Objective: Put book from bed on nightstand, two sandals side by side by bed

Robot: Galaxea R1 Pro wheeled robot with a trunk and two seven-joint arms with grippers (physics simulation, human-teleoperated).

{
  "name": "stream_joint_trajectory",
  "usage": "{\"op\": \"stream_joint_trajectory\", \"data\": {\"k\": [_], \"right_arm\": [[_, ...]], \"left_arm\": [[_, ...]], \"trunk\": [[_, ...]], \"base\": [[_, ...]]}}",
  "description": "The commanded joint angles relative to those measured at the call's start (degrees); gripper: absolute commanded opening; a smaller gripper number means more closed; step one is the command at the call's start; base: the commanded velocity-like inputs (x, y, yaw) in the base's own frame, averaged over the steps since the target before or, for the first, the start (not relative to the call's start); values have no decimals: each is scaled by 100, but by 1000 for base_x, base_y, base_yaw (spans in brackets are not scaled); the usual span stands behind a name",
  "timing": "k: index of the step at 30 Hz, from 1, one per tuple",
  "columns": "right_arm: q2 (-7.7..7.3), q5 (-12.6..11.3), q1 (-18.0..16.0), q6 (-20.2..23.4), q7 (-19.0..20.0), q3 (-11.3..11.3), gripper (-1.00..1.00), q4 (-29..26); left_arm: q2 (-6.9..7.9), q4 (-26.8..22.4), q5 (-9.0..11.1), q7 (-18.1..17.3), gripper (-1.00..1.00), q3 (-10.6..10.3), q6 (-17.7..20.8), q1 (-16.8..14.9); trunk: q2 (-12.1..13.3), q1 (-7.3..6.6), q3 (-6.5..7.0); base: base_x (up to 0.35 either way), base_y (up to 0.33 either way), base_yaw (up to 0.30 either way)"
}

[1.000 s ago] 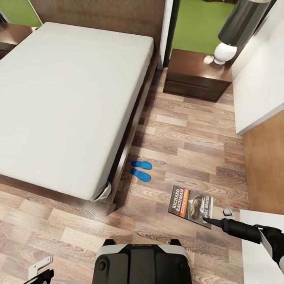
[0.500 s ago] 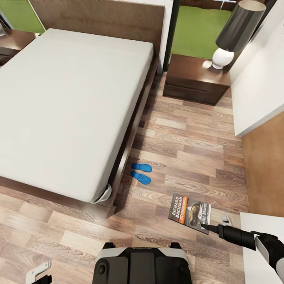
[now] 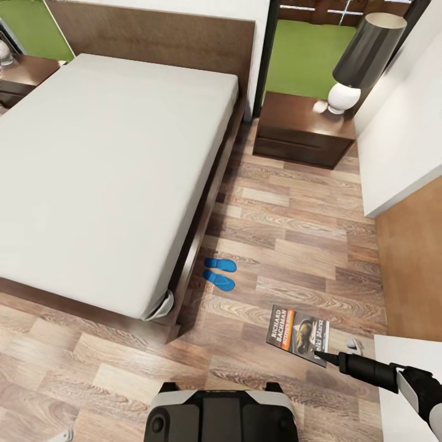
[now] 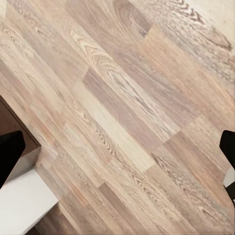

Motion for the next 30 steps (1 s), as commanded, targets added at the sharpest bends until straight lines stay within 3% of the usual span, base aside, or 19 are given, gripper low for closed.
{"op": "stream_joint_trajectory", "data": {"k": [1, 9, 30], "right_arm": [[3, 11, -2, 55, -31, -34, -100, 1], [5, 5, -2, 46, -283, -31, -100, 13], [-32, -8, -2, 81, -231, -43, -100, 14]], "left_arm": [[-2, 16, 58, 14, 100, -19, -33, 8], [-54, 196, 45, 10, 100, -22, -105, 55], [-73, 246, 41, 9, 100, -22, -120, 71]], "trunk": [[-7, 3, 4], [-7, 3, 79], [-7, 3, 278]], "base": [[0, 0, 0], [0, 0, 0], [0, 0, 0]]}}
